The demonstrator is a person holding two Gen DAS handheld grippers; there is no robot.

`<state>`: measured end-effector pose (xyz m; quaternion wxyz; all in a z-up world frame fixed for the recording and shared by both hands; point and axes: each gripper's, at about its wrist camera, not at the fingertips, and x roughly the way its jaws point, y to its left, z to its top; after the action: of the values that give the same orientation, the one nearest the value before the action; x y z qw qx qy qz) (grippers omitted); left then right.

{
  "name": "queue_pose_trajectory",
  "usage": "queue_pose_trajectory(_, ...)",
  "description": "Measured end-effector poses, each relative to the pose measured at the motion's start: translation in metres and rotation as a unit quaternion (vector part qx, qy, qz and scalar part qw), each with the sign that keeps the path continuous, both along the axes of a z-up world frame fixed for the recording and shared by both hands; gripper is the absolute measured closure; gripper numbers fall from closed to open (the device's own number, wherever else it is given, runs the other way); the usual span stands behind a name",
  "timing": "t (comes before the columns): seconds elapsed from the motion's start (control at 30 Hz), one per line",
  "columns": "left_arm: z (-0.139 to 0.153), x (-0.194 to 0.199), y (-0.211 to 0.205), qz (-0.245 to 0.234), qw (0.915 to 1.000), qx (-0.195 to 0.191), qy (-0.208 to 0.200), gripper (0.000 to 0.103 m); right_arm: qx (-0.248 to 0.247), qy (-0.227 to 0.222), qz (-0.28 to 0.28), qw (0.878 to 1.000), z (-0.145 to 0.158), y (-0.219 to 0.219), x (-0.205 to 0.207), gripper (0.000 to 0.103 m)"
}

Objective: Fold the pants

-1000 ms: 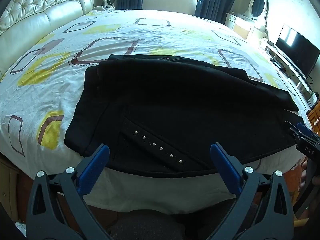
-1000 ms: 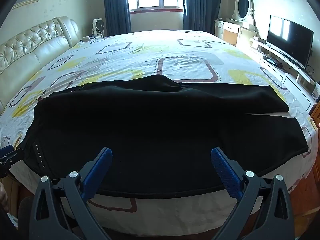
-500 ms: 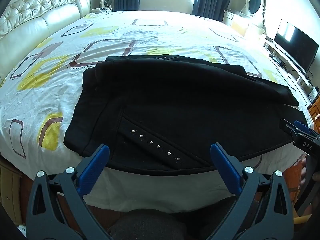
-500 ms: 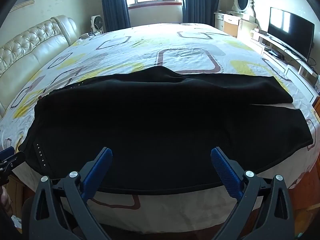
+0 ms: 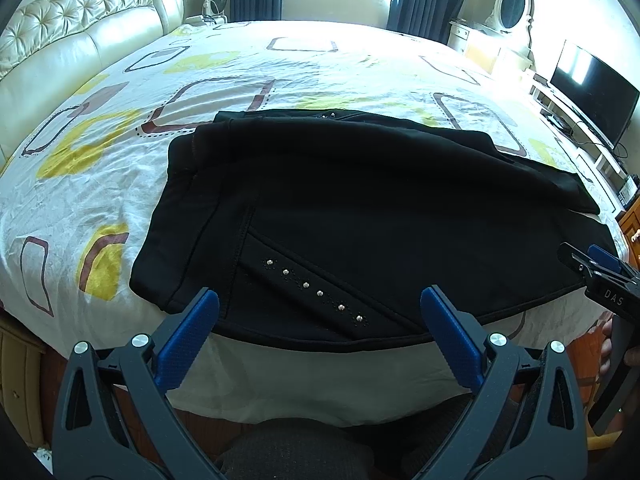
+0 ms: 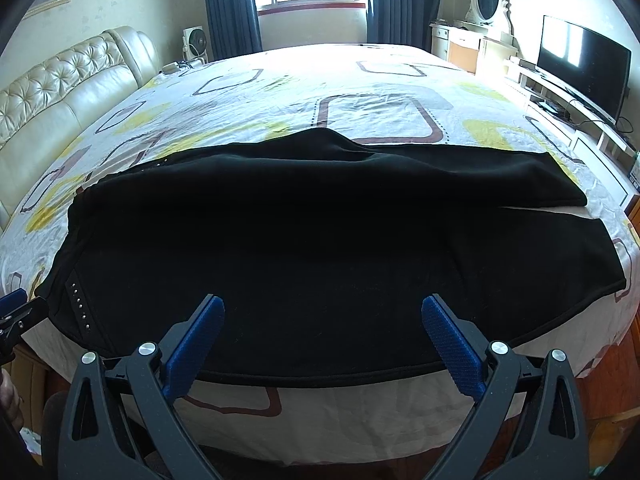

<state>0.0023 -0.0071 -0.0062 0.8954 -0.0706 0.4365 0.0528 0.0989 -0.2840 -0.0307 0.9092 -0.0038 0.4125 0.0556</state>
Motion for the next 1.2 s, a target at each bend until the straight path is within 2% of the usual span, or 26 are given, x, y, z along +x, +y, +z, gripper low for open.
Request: queue_pose_trajectory(1.2, -0.0041, -0.001, -0.0055, -0.002, 1.0, 0.0, 0.007, 0.002, 0.002, 0.011, 0.007, 1.0, -0.0057, 0.0042, -0.0012, 0.004)
